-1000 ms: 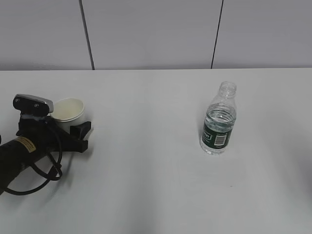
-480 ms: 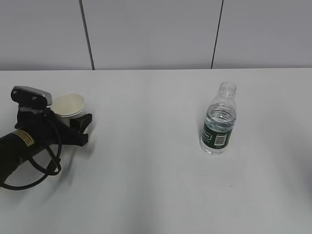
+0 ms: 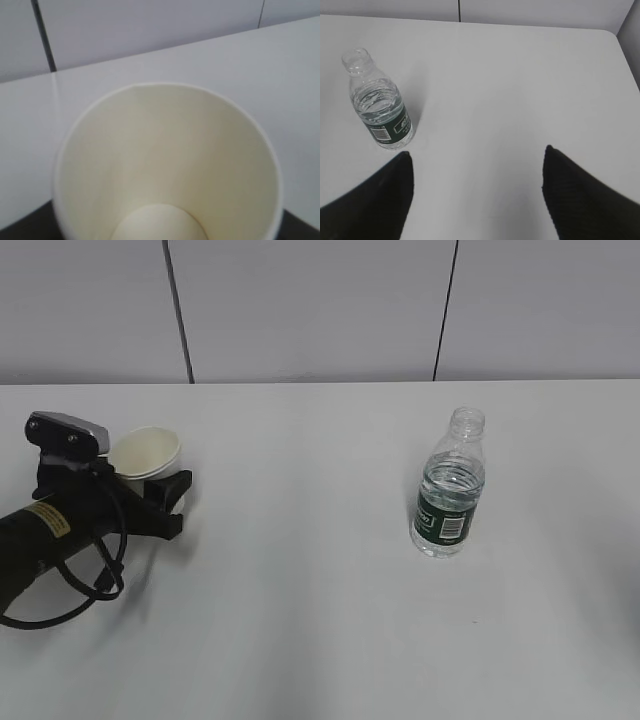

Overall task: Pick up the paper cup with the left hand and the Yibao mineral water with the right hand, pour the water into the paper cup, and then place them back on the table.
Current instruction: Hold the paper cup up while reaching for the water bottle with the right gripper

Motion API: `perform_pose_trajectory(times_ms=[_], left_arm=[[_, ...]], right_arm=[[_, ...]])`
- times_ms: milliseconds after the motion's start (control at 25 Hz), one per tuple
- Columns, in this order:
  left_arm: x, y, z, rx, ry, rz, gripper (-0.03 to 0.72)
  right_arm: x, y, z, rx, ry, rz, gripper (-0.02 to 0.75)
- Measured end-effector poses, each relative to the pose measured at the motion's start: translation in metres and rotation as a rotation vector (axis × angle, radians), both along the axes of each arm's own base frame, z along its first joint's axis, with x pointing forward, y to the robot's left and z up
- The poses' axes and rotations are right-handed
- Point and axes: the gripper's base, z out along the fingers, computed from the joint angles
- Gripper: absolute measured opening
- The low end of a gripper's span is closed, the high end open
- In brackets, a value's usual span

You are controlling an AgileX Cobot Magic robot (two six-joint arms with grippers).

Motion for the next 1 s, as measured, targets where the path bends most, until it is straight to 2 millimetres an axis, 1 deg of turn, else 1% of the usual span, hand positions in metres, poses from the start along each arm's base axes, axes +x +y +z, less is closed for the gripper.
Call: perform_pose_trajectory(times_ms=[160,280,440,520,640,840,920,1000], left_arm=[[-0.001,-0.004,0.017,-0.006,-0.047,-0.053,0.437],[-0.004,-0.008,0.030,-0.033,-0.039,-0.102,0.437],[-0.009,-0.014,0.046,-0.049,-0.018,-0.175,0.437],[-0.014,-0.018,0.053,-0.039,-0.018,-0.235,0.437],[-0.019,-0.021,0.059,-0.041,0.007,-0.299,0.437],[-0.025,-0.025,0.060,-0.027,0.035,-0.364,0.437],[-0.025,-0.025,0.060,-0.032,0.042,-0.367,0.437],[-0.025,-0.025,0.061,-0.032,0.040,-0.369,0.437]], right_arm=[[0.000,0.000,0.000,0.008,0.000,0.000,0.592],[0.001,0.000,0.001,0.008,-0.007,0.000,0.592],[0.008,0.001,0.002,0.015,-0.040,0.001,0.592],[0.016,0.001,0.001,0.015,-0.053,0.000,0.592],[0.034,0.001,-0.002,0.015,-0.071,0.000,0.591],[0.063,0.001,-0.003,0.021,-0.171,-0.003,0.591],[0.075,0.001,-0.009,0.032,-0.167,-0.008,0.591],[0.085,0.001,-0.019,0.038,-0.126,-0.012,0.591]])
